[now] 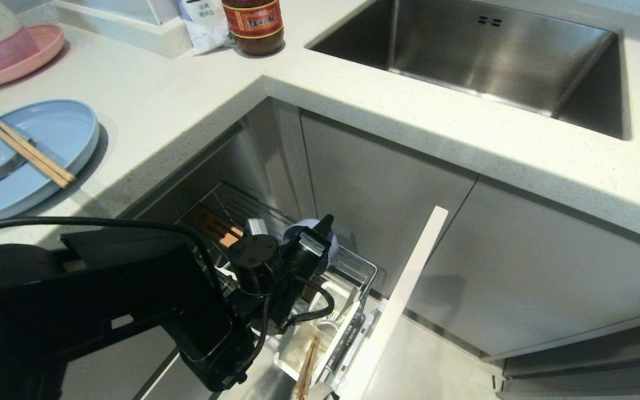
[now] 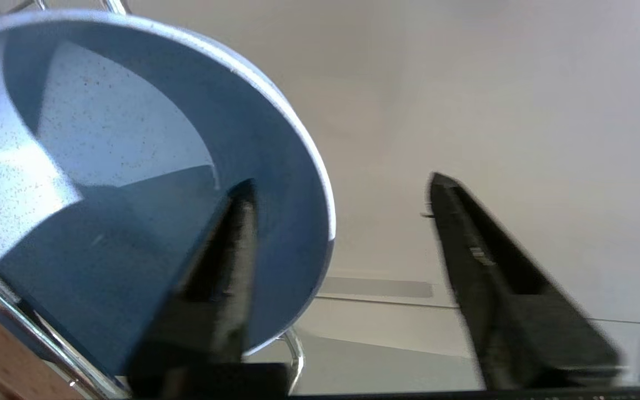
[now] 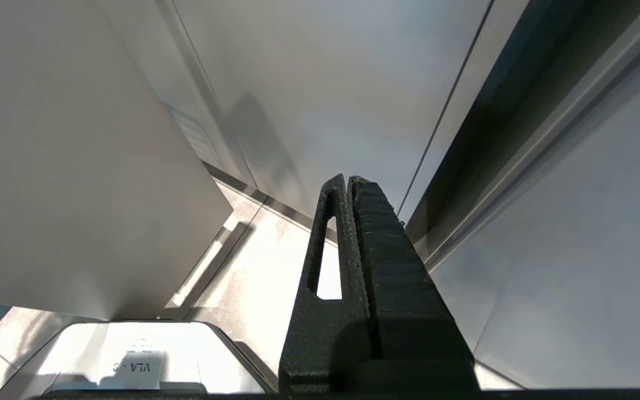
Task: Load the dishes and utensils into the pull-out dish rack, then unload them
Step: Pick up the bowl and place it in the cupboard
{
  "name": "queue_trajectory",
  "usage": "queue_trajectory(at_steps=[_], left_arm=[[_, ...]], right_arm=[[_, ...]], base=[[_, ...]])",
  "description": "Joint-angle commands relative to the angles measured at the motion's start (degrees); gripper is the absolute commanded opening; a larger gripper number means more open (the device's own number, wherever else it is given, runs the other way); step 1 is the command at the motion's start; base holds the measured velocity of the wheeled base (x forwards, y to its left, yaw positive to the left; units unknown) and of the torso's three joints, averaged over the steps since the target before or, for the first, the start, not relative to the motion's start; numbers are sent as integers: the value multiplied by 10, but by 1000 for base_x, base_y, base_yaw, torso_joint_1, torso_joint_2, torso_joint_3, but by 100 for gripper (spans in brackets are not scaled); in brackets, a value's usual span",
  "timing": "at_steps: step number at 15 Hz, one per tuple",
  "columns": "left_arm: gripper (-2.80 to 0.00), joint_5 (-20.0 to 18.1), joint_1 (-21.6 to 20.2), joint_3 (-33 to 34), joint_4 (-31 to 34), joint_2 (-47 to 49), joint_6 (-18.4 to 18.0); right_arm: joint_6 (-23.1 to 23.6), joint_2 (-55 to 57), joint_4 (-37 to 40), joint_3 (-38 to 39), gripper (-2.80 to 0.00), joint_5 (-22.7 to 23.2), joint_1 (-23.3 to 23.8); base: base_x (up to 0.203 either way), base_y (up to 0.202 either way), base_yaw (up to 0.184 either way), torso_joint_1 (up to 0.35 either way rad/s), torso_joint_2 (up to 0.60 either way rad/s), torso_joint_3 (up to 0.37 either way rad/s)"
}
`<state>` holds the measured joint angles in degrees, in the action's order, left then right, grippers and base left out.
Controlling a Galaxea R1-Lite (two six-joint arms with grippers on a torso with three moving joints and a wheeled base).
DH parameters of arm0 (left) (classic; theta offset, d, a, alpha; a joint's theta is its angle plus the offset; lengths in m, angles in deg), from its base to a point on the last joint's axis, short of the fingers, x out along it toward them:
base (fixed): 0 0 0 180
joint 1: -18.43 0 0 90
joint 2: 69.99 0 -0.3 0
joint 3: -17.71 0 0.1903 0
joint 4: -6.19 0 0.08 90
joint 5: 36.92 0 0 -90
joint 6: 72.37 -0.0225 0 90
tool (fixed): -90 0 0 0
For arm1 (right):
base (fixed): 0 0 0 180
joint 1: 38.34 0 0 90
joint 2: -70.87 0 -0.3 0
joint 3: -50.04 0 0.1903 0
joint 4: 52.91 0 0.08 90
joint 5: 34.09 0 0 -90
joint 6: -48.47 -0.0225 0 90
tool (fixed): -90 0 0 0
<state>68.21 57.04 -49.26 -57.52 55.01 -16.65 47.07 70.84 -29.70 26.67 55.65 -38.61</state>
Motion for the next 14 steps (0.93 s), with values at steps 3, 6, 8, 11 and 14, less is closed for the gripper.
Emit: queue_trajectory(at_steps=[3, 6, 8, 11, 14], left_arm=[[0, 2, 7, 8, -6, -22, -28], [0, 12, 11, 17, -6, -57, -71], [0, 21, 16, 17, 17, -90, -79], [0, 36, 30, 17, 106, -128, -85], [0, 49, 43, 17, 177, -168, -100]], right_arm=[[0, -2, 0, 1, -280, 0, -1], [0, -2, 0, 1, -280, 0, -1], [0, -2, 0, 1, -280, 0, 0], [0, -2, 0, 1, -280, 0, 0], [0, -2, 0, 1, -280, 0, 0]], base=[[0, 0, 0, 0, 0, 0], [0, 0, 0, 0, 0, 0], [0, 0, 0, 0, 0, 0], [0, 0, 0, 0, 0, 0], [0, 0, 0, 0, 0, 0]])
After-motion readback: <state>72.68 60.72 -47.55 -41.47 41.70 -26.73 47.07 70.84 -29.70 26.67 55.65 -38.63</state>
